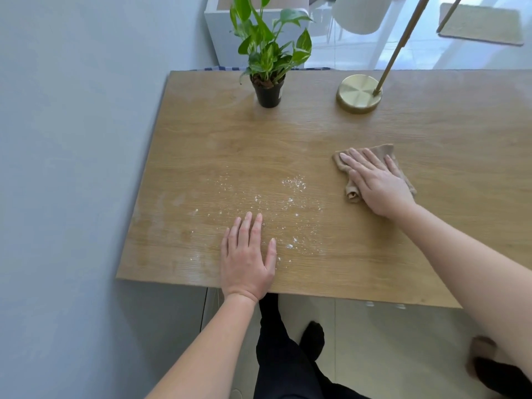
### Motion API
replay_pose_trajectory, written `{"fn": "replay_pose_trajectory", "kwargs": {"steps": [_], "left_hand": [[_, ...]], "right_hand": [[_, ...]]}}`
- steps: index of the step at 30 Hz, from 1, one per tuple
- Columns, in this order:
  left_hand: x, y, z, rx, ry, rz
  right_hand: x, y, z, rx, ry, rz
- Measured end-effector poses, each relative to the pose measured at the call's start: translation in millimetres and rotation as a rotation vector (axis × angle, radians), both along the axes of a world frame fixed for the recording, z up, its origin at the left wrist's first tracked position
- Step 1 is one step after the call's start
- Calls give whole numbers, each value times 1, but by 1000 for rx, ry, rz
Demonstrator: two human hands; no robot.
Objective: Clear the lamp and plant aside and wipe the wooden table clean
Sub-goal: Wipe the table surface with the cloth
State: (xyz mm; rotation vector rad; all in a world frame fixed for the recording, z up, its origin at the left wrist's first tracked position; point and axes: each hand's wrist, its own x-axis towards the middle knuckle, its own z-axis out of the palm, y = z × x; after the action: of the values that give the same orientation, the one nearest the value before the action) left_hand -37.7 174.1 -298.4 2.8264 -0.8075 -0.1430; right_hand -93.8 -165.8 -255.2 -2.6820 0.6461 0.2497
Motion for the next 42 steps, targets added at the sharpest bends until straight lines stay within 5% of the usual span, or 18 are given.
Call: {"fn": "replay_pose_trajectory", "kwargs": {"steps": [5, 12, 19, 22, 26, 34, 42], "left_hand": [[0, 1, -1, 5, 13, 0], [-1, 2, 0, 2, 12, 6], [0, 0, -1, -10, 3, 4], [0, 0, -1, -5, -3, 6], [0, 1, 0, 5, 3, -1], [0, 0, -2, 2, 4, 2], [-1, -1, 1, -8, -6, 10]], "right_hand": [[84, 8, 0, 30, 1, -332], [47, 23, -5, -3, -15, 87], [103, 12, -11, 11, -21, -402], [126, 36, -10, 14, -34, -200], [52, 31, -7, 5, -46, 196], [74, 20, -2, 56, -20, -200], [-14, 60, -7, 74, -16, 286]]}}
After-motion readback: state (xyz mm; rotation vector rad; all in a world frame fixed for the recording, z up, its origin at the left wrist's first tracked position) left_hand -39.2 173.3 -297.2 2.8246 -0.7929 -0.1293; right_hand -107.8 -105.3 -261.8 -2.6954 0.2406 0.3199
